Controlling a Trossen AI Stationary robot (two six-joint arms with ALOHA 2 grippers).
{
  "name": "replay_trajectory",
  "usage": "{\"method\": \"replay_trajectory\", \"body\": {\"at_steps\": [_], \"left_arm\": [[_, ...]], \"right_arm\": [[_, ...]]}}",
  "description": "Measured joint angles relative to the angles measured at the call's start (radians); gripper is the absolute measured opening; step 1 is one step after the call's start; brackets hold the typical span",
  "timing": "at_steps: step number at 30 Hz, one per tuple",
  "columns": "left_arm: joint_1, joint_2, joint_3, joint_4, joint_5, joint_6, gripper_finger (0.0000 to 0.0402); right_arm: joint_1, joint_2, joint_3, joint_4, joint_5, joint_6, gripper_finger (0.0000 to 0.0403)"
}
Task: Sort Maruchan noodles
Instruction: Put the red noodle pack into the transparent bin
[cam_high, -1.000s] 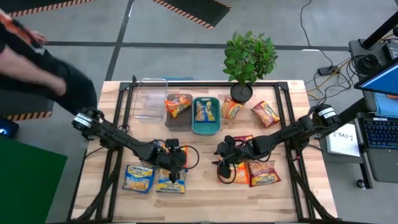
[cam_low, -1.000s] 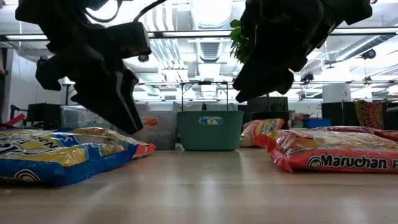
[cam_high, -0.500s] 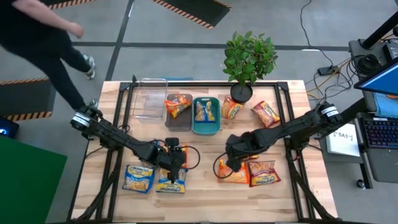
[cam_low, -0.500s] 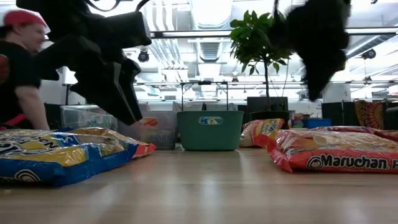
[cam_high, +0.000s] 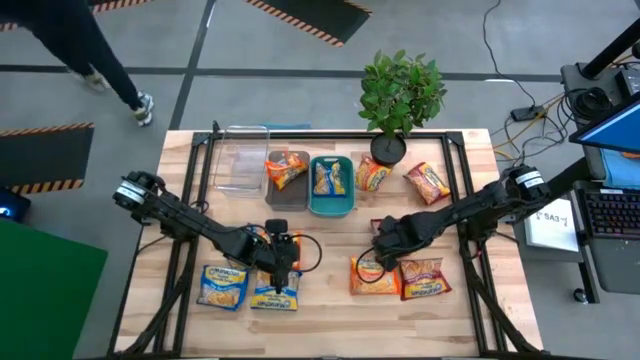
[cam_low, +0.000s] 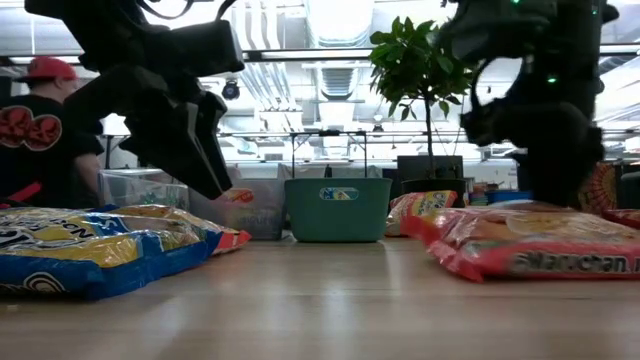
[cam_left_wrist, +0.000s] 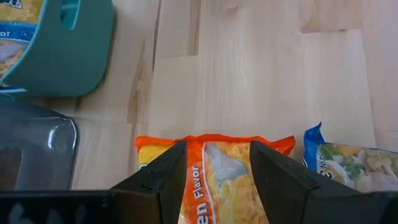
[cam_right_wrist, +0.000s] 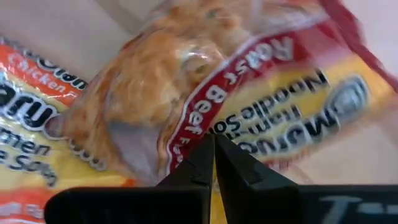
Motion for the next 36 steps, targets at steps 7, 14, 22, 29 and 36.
{"method": "replay_trajectory", "body": {"at_steps": [7, 14, 22, 29, 36], "left_arm": [[-0.002, -0.006, 0.014, 0.000, 0.000, 0.016, 0.0157], [-0.014, -0.038, 0.025, 0.003, 0.000, 0.016, 0.0157], [-0.023, -0.044, 0.025, 0.076, 0.000, 0.020, 0.0157], [-0.019, 0.009, 0.024, 0.364, -0.054, 0.097, 0.0157], [-0.013, 0.140, 0.024, 0.700, -0.054, 0.233, 0.0157]], "right_arm": [[0.000, 0.000, -0.035, 0.570, 0.034, -0.172, 0.0009], [0.001, -0.022, 0.024, 0.626, 0.025, -0.316, 0.0009], [0.001, -0.033, 0.028, 0.471, 0.040, -0.326, 0.0009], [-0.012, -0.080, -0.043, 0.213, 0.164, -0.253, 0.0009], [-0.045, -0.215, -0.214, 0.324, 0.181, -0.171, 0.0009]]}}
